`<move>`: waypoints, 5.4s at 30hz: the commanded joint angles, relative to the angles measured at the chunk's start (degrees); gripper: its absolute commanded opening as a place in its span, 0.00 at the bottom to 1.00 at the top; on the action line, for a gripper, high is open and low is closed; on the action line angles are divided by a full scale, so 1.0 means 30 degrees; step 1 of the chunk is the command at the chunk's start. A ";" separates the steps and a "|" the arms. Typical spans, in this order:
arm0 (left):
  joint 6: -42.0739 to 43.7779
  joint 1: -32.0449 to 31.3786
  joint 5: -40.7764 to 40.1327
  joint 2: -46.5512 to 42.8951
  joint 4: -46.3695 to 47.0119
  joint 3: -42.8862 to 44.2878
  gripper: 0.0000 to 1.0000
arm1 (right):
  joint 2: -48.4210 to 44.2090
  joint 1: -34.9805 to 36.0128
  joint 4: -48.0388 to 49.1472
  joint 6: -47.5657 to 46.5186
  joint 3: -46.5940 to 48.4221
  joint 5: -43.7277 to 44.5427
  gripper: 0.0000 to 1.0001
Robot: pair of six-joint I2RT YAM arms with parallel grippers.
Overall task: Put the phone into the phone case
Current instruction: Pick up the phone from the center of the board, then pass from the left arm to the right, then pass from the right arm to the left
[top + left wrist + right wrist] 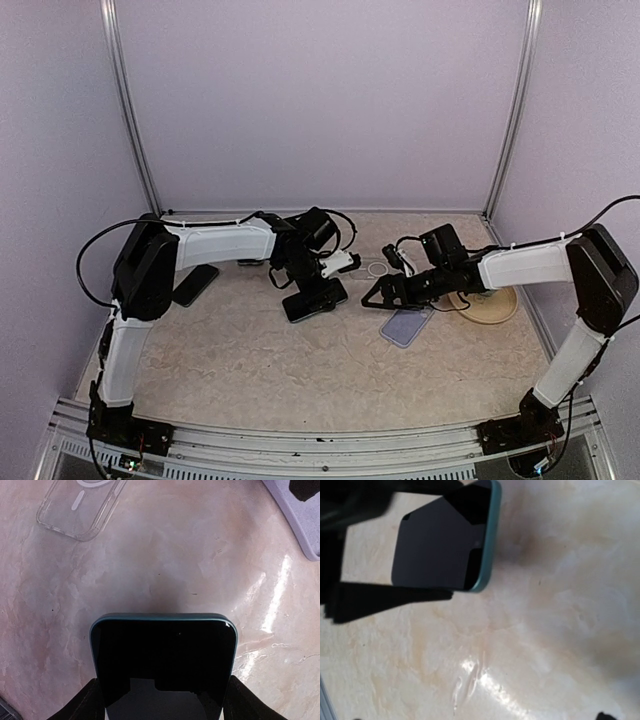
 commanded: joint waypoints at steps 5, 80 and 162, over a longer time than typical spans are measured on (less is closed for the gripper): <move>-0.0044 -0.0590 0.0448 -0.1410 0.0541 -0.0073 0.31 | 0.0522 0.0211 0.0961 0.0831 0.0455 -0.0594 1.00; -0.1095 -0.3577 -0.0657 -0.3807 0.2295 -0.1624 0.32 | 0.2712 -0.0227 1.1239 0.8637 -0.1788 -0.6285 0.35; -2.5703 -0.0176 1.1778 -0.7556 3.4072 -1.6735 0.88 | -0.5540 -0.2115 1.5784 0.6066 -0.4602 -0.7559 0.00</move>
